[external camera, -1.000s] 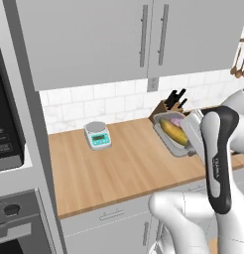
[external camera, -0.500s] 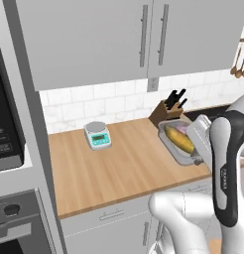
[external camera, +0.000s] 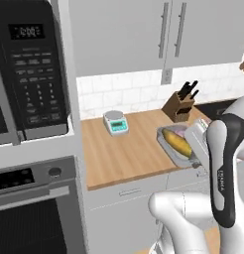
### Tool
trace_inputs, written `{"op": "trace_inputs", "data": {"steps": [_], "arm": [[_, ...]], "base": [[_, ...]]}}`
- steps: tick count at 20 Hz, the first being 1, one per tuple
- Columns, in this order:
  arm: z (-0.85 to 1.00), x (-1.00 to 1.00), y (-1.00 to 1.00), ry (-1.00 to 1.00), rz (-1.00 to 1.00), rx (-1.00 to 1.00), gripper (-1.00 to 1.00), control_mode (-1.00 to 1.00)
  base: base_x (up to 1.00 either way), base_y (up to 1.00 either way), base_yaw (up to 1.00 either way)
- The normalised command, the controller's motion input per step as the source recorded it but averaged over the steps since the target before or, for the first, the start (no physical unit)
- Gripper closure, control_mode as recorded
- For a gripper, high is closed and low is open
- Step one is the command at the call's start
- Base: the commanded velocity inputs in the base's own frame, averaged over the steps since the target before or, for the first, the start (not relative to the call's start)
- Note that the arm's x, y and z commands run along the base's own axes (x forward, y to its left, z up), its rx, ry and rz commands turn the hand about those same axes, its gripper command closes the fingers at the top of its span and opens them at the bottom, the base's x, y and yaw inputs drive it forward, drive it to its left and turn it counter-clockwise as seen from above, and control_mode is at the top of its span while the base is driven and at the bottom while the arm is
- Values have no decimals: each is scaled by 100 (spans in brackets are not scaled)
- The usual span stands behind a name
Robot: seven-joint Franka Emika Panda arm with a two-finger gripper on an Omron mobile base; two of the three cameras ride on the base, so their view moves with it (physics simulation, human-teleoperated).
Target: Take the meat container that has the fish and place it on the second highest rack of the freezer. Then take the vegetable container that has the onion and cucumber and place it on the highest rack of the freezer.
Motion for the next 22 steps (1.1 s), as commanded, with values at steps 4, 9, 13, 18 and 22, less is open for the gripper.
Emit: {"op": "trace_inputs", "data": {"steps": [4,9,13,18,22], "arm": [[0,0,0,0,0,0,100,100],[0,0,0,0,0,0,100,100],[0,0,0,0,0,0,100,100],[0,0,0,0,0,0,100,100],[0,0,0,0,0,0,100,100]], "base": [[-97,59,36],[-71,76,46],[-43,94,46],[-4,100,39],[3,100,32]]}}
